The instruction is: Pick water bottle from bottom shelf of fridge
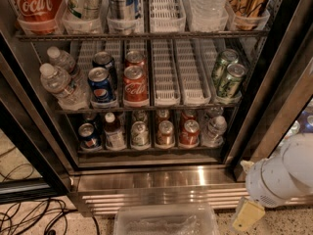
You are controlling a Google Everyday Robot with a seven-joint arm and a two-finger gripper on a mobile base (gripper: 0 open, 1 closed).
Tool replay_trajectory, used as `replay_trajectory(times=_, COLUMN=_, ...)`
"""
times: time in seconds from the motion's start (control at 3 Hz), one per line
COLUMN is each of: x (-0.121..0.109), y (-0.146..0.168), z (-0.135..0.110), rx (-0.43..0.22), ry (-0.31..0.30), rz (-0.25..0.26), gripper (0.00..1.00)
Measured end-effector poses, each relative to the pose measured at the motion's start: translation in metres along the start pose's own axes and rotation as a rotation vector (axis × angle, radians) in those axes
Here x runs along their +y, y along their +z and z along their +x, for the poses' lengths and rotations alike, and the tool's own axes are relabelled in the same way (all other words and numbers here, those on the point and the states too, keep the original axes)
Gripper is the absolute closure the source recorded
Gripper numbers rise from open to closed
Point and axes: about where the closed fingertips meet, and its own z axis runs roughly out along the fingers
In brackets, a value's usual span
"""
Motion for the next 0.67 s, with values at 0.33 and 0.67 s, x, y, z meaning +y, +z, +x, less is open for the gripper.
replay_trajectory(times=0.33, x=-0.018, y=0.024, z=0.008, rx=-0.096, ry=0.084, rz=0.067, gripper=0.00)
replay_trajectory(times=0.67, x=-0.040, y=0.042, z=0.009, rx=-0.213, ry=0.163, rz=0.100, gripper=0.00)
